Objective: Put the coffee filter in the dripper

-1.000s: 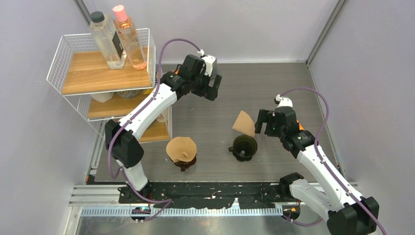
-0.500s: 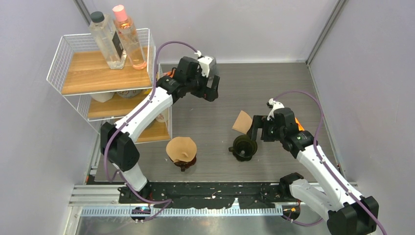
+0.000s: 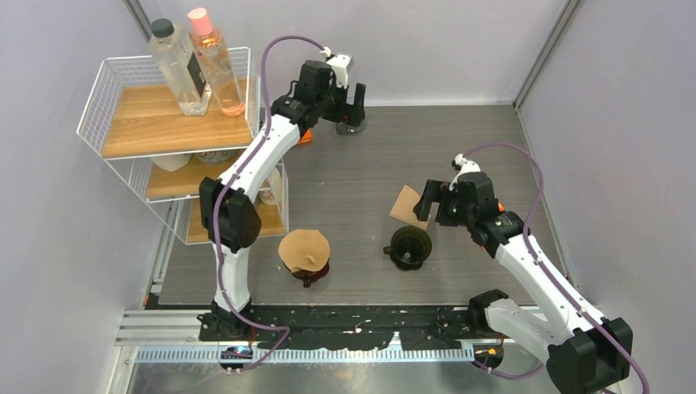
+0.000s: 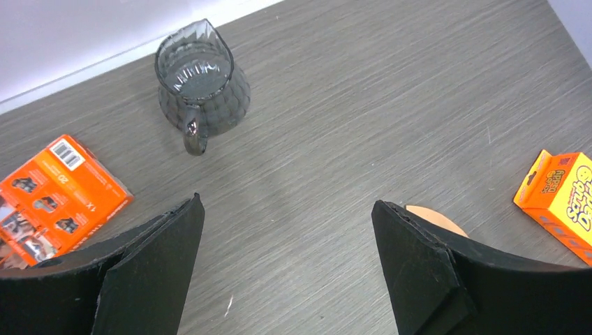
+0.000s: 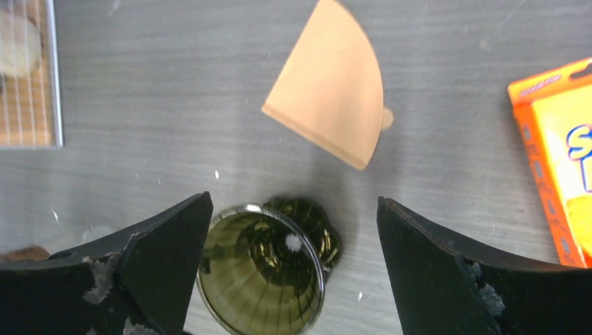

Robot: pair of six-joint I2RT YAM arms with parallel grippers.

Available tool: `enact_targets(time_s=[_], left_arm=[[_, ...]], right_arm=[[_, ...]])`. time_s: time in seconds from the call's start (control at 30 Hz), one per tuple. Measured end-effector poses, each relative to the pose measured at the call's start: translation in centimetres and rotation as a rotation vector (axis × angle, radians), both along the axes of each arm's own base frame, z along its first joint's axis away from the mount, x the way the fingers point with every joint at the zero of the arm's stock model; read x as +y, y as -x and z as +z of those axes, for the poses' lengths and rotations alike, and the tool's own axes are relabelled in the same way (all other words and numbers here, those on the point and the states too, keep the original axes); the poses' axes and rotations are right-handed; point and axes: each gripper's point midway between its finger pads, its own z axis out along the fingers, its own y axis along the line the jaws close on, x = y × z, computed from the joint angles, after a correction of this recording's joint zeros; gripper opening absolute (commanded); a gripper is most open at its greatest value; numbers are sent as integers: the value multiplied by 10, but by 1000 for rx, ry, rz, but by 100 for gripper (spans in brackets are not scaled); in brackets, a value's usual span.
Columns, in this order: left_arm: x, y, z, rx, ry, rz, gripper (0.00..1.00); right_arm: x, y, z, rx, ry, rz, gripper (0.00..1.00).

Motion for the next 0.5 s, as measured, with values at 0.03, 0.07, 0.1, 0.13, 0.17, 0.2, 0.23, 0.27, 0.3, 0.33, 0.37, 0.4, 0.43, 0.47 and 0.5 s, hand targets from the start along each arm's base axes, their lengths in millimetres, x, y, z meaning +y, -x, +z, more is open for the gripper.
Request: enact_targets(time_s=[0.03,0.07,0.1,0.13,0.17,0.2,0.23,0.27,0.3,0.33,0.37,0.4,0.43,0.47,0.5], left_arm=[[-1,-5,-5,7,1,0,99],[-2,-6,-11,19,1,-3,99],[-4,-6,-17,33,0,-9,99],[-5,-5,-22,45,2,-16,99],[-7,-3,-26,58,6,-22,99],[-8,-1,-29,67,11,-25,99],[-9,0,-32,72,17,-29,99],[-9,2,-36,80,21,-32,99],[-9,5,-39,88,24,-35,99],[-9,9,-42,102,33,-36,99],[-8,14,-44,116,40,-39,99],[-8,19,-46,126,50,-44,99],[-8,24,-45,134,62,-48,99],[-8,30,-43,135,75,-55,99],[-8,35,-40,133,88,-60,99]], right_arm=[[-1,-5,4,-16,1,-15,95],[-1,-12,10,-35,-1,-35,95],[-1,-21,18,-55,-4,-54,95],[0,-30,24,-69,-7,-71,95],[1,-41,32,-85,-14,-89,95],[4,-54,40,-97,-22,-109,96],[6,-67,47,-107,-30,-127,95],[10,-83,56,-117,-39,-145,95],[14,-99,62,-124,-48,-163,95],[18,-116,69,-130,-56,-182,95],[23,-134,74,-137,-65,-199,95],[27,-151,80,-146,-72,-217,95],[32,-171,83,-153,-79,-235,96],[37,-190,88,-164,-92,-253,96],[43,-210,90,-171,-102,-268,97]])
